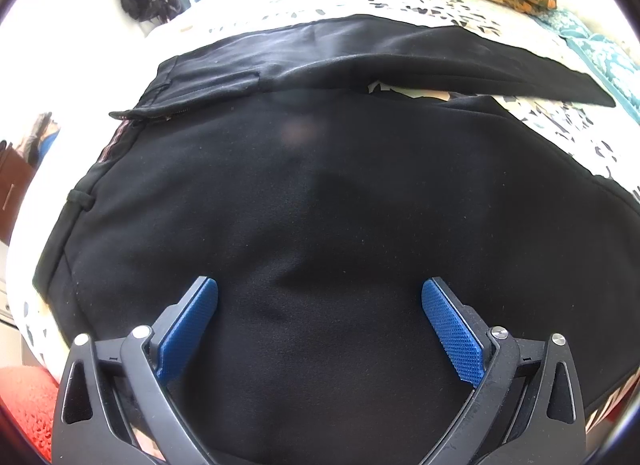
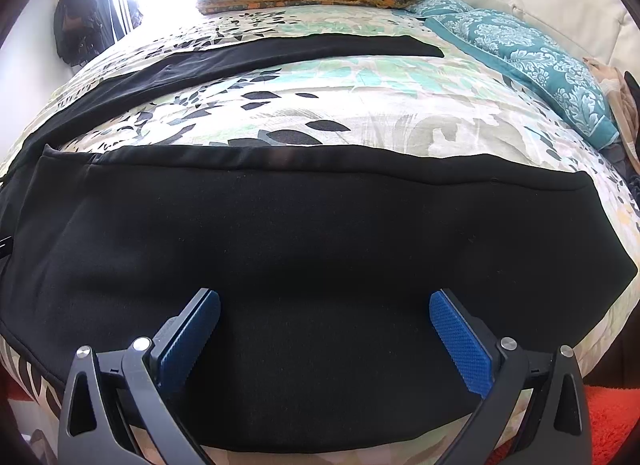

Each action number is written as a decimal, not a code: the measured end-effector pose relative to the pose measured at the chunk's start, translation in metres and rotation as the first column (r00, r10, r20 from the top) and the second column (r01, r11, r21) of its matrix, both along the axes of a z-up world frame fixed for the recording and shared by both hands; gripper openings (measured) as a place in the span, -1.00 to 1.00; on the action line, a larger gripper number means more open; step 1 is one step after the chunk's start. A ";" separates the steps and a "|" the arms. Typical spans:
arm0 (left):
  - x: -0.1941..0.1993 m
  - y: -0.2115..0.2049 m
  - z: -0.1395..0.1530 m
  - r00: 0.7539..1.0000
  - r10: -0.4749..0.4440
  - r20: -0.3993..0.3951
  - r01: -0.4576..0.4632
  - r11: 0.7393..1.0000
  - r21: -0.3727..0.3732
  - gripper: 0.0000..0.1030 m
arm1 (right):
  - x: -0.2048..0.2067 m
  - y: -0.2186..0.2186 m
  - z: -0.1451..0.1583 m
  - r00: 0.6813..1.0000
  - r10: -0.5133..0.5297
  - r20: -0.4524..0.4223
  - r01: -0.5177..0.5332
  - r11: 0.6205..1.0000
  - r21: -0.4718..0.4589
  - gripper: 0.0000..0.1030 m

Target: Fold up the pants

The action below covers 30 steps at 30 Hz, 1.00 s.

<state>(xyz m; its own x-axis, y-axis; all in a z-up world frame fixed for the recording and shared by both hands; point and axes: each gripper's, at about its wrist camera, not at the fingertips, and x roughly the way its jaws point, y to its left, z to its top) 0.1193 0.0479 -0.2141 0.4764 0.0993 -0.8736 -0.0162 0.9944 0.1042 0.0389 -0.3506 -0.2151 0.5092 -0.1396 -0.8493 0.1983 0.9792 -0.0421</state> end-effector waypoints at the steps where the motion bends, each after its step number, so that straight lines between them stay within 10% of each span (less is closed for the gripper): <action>1: 0.000 0.000 0.000 1.000 0.000 -0.001 0.000 1.000 0.000 0.99 | 0.000 0.000 0.000 1.000 0.000 0.000 0.000 1.000 0.000 1.00; 30: -0.015 -0.005 0.005 0.999 -0.043 -0.003 0.043 0.998 0.035 0.99 | -0.001 -0.001 0.001 1.000 -0.006 0.011 0.006 1.000 0.000 1.00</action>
<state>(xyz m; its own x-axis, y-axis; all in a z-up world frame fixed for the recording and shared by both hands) 0.1043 0.0428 -0.2088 0.4792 0.1089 -0.8709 0.0267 0.9900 0.1385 0.0380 -0.3512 -0.2145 0.5177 -0.1430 -0.8435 0.2047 0.9780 -0.0402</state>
